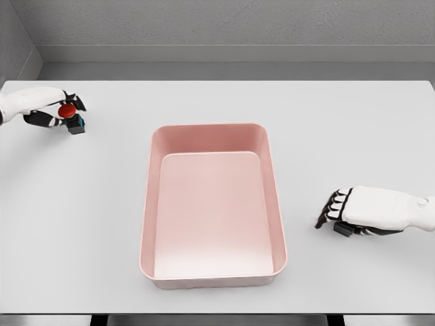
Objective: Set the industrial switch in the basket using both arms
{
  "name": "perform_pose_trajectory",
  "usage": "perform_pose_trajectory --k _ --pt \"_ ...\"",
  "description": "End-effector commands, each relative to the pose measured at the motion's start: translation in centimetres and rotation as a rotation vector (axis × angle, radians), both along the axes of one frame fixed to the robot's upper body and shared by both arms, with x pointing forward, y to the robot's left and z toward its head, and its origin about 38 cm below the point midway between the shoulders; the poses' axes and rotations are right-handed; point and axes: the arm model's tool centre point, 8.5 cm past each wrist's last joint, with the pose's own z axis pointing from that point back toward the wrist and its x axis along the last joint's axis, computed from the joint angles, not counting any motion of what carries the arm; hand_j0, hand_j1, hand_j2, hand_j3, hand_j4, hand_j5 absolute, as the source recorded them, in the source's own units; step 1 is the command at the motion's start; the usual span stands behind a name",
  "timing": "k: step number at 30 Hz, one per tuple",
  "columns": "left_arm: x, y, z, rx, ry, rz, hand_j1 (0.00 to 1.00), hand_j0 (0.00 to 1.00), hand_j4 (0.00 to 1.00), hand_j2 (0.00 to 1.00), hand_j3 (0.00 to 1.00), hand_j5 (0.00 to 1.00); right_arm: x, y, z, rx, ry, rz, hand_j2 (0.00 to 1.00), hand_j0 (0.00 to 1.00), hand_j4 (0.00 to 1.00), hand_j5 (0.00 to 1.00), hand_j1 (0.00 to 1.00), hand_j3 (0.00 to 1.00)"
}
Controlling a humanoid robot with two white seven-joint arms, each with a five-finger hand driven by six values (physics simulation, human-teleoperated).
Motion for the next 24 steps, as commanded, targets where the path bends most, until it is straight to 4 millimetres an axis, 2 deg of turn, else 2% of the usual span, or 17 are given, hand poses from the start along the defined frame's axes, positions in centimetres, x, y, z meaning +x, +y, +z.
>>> perform_pose_trajectory --k 1,8,15,21,24 --pt "-0.1 0.5 0.2 -0.001 -0.001 0.01 0.48 0.48 0.48 0.48 0.48 0.48 0.0 -0.3 0.2 -0.008 0.001 -0.006 0.67 0.67 0.67 0.67 0.67 0.67" --pt "0.1 0.3 0.5 0.002 -0.004 0.007 0.45 0.45 0.45 0.45 0.45 0.45 0.0 -0.7 0.4 -0.025 -0.003 -0.009 0.61 0.61 0.61 0.61 0.61 0.61" --pt "0.9 -0.2 2.6 -0.006 -0.048 -0.006 0.46 0.46 0.46 0.46 0.46 0.46 0.2 -0.8 0.7 -0.026 -0.015 -0.011 0.53 0.53 0.53 0.53 0.53 0.53" --pt "1.2 -0.6 3.3 -0.015 -0.065 -0.013 0.46 0.46 0.46 0.46 0.46 0.46 0.4 -0.8 1.0 -0.024 -0.025 -0.012 0.5 0.5 0.5 0.5 0.5 0.5" --pt "1.4 -2.0 3.9 -0.029 -0.085 -0.053 0.46 0.46 0.46 0.46 0.46 0.46 0.5 -0.8 1.2 -0.025 -0.029 -0.012 0.5 0.5 0.5 0.5 0.5 0.5"
